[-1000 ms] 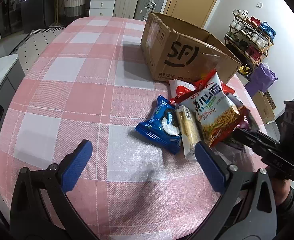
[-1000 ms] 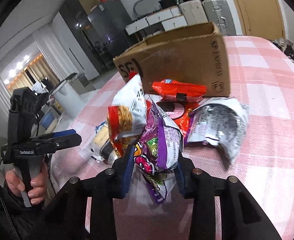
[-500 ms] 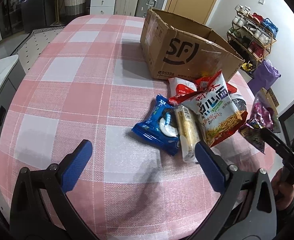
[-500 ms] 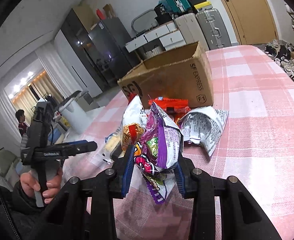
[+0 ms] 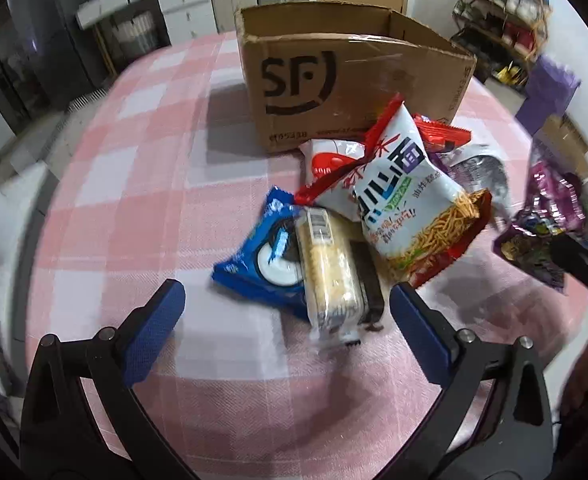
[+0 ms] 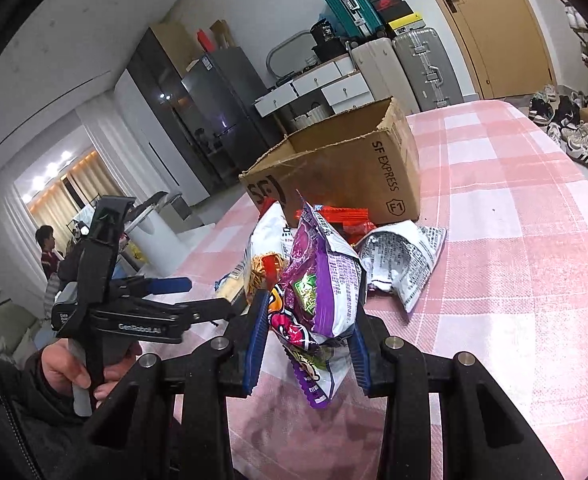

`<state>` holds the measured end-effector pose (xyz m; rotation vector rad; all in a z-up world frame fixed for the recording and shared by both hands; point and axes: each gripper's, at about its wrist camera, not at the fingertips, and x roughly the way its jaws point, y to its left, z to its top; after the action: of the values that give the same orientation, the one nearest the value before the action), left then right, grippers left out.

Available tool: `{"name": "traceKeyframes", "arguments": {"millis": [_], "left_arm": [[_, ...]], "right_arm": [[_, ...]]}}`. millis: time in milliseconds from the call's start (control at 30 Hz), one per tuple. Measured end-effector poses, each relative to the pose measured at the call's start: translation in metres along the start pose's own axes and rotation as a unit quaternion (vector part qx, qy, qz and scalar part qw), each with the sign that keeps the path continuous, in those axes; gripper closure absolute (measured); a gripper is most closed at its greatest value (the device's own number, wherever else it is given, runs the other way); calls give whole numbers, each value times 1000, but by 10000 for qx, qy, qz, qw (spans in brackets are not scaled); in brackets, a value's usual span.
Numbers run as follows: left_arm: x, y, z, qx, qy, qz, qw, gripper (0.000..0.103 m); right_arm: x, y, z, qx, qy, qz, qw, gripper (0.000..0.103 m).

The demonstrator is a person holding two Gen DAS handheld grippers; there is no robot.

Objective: Organize snacks
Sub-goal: 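Lift the purple bag with the right gripper while the left gripper grasps the wrapped cake bar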

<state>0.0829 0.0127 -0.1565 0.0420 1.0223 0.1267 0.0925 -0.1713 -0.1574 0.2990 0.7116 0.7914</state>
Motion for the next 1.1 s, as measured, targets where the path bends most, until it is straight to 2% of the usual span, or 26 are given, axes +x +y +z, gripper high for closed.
{"name": "traceKeyframes", "arguments": {"millis": [100,200,367,500,567,633,667,700,800,933,1000,1100], "left_arm": [[5,-22,4,475,-69,678,9965,1],[10,-41,6,877,-122,1069,9903,1],[19,-68,6,1399,-68,1297,9816,1],[27,-76,7,1532,50,1298,9796,0],[30,-69,12,1346,90,1077,9850,1],[34,-65,15,1235,170,823,9888,7],[34,-63,16,1206,190,716,9899,15],[35,-61,18,1179,193,629,9908,29],[32,-51,17,1079,136,367,9934,48],[29,-26,22,761,16,-190,9969,64],[24,-17,26,628,-58,-405,9972,77],[19,-6,25,490,-82,-760,9959,82]], "right_arm": [[-2,-3,-2,52,-21,-36,10000,66],[-3,-6,-3,100,-40,-9,9999,66],[-6,-7,-5,127,-79,4,9999,66],[-7,-10,-7,191,-103,16,9998,66],[-7,-11,-8,212,-102,30,9997,66],[-7,-11,-10,238,-103,44,9997,66],[-8,-11,-10,245,-101,52,9996,66],[-7,-11,-10,248,-102,47,9996,66],[-6,-12,-10,265,-105,57,9996,66],[-6,-12,-10,286,-115,59,9995,66],[-5,-12,-10,292,-110,66,9995,66],[-5,-12,-10,297,-106,55,9995,66]]}}
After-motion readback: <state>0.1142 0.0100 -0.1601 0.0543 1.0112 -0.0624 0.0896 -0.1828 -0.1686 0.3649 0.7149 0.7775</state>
